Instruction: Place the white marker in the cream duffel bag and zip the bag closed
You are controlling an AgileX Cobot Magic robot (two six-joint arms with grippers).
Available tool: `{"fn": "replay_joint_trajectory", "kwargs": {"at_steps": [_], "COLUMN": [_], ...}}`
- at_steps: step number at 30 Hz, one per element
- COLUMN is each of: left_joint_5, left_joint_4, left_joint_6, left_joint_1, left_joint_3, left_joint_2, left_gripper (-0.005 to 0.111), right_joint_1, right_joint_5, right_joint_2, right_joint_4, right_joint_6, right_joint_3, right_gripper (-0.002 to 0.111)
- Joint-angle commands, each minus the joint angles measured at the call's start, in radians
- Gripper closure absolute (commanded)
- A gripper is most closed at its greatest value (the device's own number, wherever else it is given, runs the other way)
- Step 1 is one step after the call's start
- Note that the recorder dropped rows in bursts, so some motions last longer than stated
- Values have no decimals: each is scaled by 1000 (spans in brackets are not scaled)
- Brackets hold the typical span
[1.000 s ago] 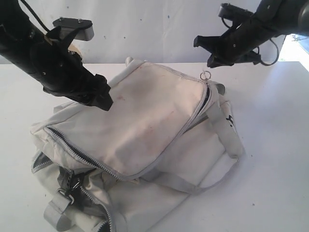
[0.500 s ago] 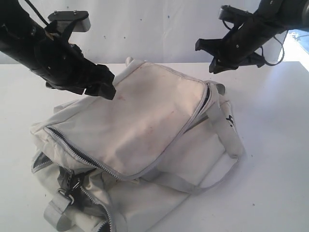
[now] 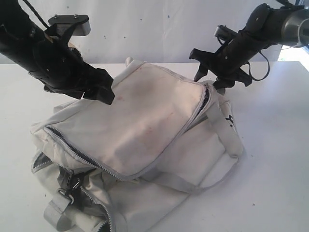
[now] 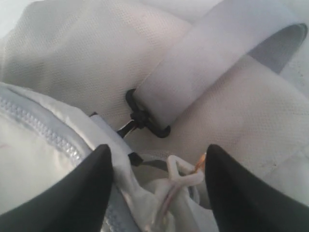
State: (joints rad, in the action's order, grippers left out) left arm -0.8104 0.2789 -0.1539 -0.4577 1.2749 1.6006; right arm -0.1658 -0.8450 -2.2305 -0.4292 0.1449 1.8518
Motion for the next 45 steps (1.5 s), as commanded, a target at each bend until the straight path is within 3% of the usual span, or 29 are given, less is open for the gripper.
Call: {"fn": "replay_joint_trajectory", "kwargs": {"at_steps": [1,7,18,28,30,36,38,45], "left_joint_5": [-4,3,5,3,3,3,3,5], "left_joint_4": [5,5,5,5,5,5,5,5], "left_joint_6": [8,8,8,8,8,8,8,8], "left_joint_1": [-3,-3,-3,-3,-3,-3,-3,-3], "left_joint_3": [9,9,9,9,9,9,9,9], "left_joint_2": [-5,-5,-5,-5,-5,-5,-5,-5], "left_gripper": [24,24,24,24,24,24,24,24], "right_joint_1": [21,39,53,55,55,57,57,57], "right_joint_5": [-101,-157,-72,-17,-22,-24,-15,43], "right_joint_2": [-57,-65,-65,-63,-63,-63,-63,-63], "right_joint_4": [-67,-66,-75,-56,-56,-56,-56,-56], "right_joint_6": [1,1,-5,-63,-63,-63,-66,-62], "right_joint_3": [57,61,61,81,81,81,83,83], "right_gripper": [54,56,108,107,101,65,58,62]}}
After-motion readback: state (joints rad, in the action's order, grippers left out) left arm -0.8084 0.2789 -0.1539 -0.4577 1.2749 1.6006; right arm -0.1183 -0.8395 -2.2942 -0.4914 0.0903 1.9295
